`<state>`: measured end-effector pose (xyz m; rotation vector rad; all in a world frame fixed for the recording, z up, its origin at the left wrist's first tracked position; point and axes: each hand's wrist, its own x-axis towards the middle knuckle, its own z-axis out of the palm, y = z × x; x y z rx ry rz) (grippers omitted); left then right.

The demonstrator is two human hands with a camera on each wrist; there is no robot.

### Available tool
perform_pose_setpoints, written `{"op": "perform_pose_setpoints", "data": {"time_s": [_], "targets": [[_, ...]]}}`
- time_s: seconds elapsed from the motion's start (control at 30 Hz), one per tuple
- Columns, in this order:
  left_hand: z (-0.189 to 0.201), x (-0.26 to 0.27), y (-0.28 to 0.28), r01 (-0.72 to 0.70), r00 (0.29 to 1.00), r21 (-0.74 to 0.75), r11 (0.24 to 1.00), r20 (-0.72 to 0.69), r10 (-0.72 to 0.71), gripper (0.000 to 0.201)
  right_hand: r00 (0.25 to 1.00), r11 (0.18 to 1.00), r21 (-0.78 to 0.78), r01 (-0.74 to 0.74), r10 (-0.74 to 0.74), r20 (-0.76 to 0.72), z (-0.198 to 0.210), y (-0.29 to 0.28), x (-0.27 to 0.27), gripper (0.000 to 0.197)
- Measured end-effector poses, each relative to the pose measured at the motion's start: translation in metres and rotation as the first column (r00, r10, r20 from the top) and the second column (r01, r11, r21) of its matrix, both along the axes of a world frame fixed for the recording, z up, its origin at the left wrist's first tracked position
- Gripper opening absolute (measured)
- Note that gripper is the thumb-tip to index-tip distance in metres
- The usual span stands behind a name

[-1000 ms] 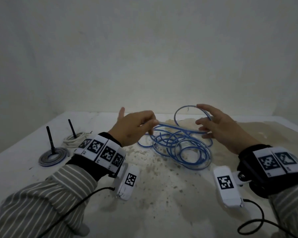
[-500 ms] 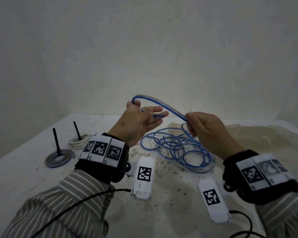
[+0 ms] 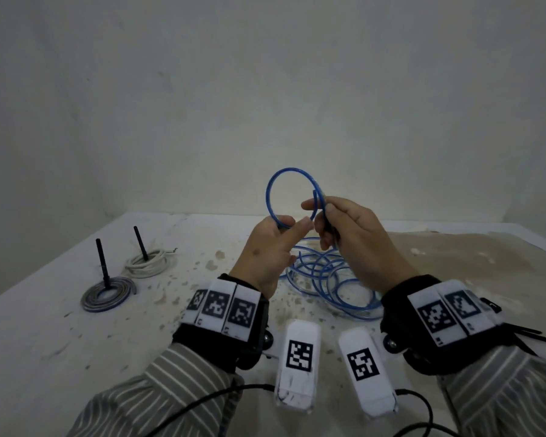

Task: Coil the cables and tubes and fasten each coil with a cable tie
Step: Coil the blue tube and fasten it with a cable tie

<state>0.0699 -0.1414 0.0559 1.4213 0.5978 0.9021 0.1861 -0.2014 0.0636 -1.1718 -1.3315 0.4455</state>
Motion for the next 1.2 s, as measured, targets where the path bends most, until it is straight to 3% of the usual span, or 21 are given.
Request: {"op": "perform_pose_setpoints", "data": {"time_s": [0.23,0.33,0.43,0.5,0.57,0.67,0.87,0.97,1.1,1.2], "targets": [[-0.007,-0.002,-0.007,0.001,0.999,-0.029,1.000,-0.046,-0.002,0.014,0.998,1.000,-0.008,0.024,-0.024,0.060,-0.003,0.000,-0.002,0.031],[-0.005,-0.011,-0.003,0.017,0.997,0.006,1.000,-0.074,-0.016,0.008,0.998,0.997,-0.065,-0.028,0.032,0.053,-0.001,-0.002,0.004,0.031],[0.003,-0.025,0.011,-0.044,0.999,0.164,0.985,-0.023,0.049,0.044,0.984,0.977,-0.188,-0.100,0.125,0.127,0.006,-0.009,0.011,0.032],[0.014,-0.035,0.019,-0.008,0.999,0.325,0.946,-0.037,0.021,0.047,0.958,0.948,-0.298,-0.109,0.181,0.224,0.010,-0.011,0.012,0.032],[0.023,-0.038,0.020,0.098,0.986,0.438,0.894,-0.166,-0.027,0.031,0.936,0.927,-0.363,-0.096,0.208,0.283,0.011,-0.012,0.011,0.033],[0.029,-0.035,0.016,0.197,0.937,0.554,0.809,-0.349,0.010,0.013,0.915,0.924,-0.382,-0.024,0.174,0.363,0.015,-0.012,0.007,0.033],[0.032,-0.026,0.013,0.363,0.807,0.586,0.724,-0.586,0.070,0.013,0.911,0.936,-0.346,0.061,0.089,0.402,0.013,-0.016,0.009,0.005],[0.031,-0.023,0.011,0.330,0.826,0.576,0.747,-0.560,0.067,0.011,0.898,0.950,-0.310,0.039,0.102,0.427,0.020,-0.020,0.012,0.009],[0.026,-0.023,0.008,0.270,0.852,0.448,0.852,-0.524,0.006,0.009,0.785,0.973,-0.206,0.101,0.049,0.617,0.034,-0.023,0.019,0.006],[0.023,-0.025,0.006,0.237,0.869,0.396,0.887,-0.495,-0.011,0.016,0.750,0.978,-0.164,0.129,0.012,0.661,0.044,-0.026,0.025,0.005]]}}
